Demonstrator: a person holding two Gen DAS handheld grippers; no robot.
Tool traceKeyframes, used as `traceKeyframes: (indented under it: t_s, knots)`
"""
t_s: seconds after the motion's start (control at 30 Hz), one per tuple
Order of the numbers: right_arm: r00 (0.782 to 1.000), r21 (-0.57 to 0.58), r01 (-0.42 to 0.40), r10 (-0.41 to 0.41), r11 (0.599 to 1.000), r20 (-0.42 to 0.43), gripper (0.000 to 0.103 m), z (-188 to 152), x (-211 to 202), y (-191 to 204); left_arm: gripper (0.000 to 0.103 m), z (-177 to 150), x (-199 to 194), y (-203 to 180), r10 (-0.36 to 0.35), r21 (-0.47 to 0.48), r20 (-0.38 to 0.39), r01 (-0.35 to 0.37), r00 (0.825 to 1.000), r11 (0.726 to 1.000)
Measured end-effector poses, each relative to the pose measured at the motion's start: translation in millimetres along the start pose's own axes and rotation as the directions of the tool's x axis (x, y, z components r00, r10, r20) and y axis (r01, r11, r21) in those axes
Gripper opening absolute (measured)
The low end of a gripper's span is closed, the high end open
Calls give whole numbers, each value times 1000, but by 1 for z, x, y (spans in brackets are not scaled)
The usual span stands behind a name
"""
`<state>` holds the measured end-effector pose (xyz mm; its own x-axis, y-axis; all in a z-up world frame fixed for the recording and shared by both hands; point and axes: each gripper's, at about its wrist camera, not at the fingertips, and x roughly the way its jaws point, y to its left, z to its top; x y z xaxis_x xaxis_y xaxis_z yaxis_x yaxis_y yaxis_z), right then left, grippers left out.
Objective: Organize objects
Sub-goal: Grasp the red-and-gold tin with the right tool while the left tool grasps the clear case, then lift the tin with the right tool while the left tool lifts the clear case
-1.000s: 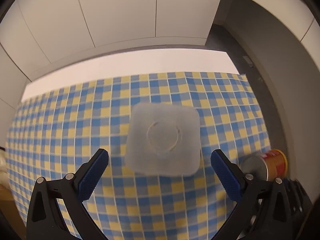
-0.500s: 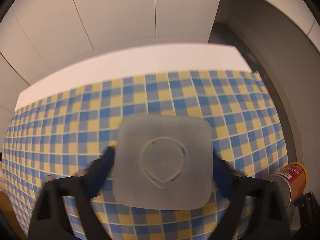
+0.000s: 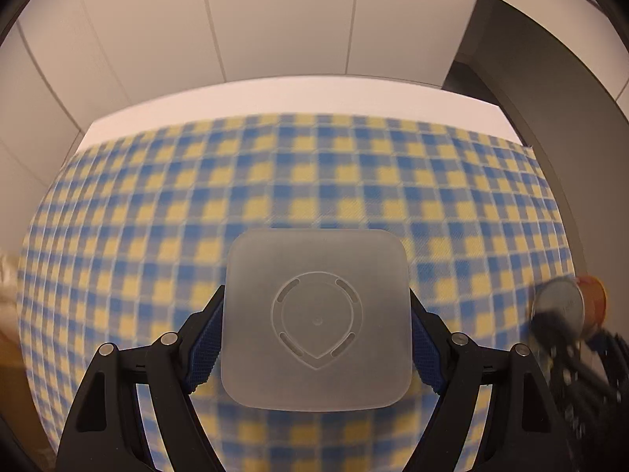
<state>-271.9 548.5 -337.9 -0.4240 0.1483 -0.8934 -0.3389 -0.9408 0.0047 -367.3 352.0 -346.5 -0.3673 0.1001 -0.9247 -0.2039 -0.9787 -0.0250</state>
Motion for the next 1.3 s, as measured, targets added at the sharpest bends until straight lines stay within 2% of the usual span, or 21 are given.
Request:
traceKeyframes:
  t_s: [0.17, 0.23, 0.37, 0.57, 0.7, 0.9, 1.07, 1.3]
  knots:
    - [999, -31, -44, 44, 999, -4, 64, -2, -3, 29, 81, -15, -18, 20, 42, -9, 9, -42, 999, 999]
    - [997, -41, -71, 71, 997, -9, 64, -1, -5, 41, 81, -23, -27, 41, 72, -13, 12, -72, 997, 997]
    - [988, -26, -154, 153, 988, -33, 64, 4, -14, 57, 81, -35, -48, 80, 86, -51, 7, -85, 996, 995]
    - [991, -69, -131, 128, 989, -41, 64, 14, -21, 86, 81, -49, -72, 128, 92, -68, -34, -94, 995, 993]
    - [989, -68, -145, 142, 987, -41, 64, 24, -31, 101, 81, -53, -88, 135, 173, -67, -18, -174, 985, 983]
    - [992, -114, -127, 127, 985, -11, 64, 33, -65, 123, 81, -54, -125, 166, 144, -133, -26, -146, 989, 980]
    - [994, -151, -108, 112, 983, 15, 64, 39, -104, 131, 81, -52, -158, 176, 135, -132, -3, -134, 991, 982]
    - [992, -174, -103, 113, 979, 50, 64, 48, -157, 137, 81, -26, -207, 154, 113, -147, 33, -107, 993, 983]
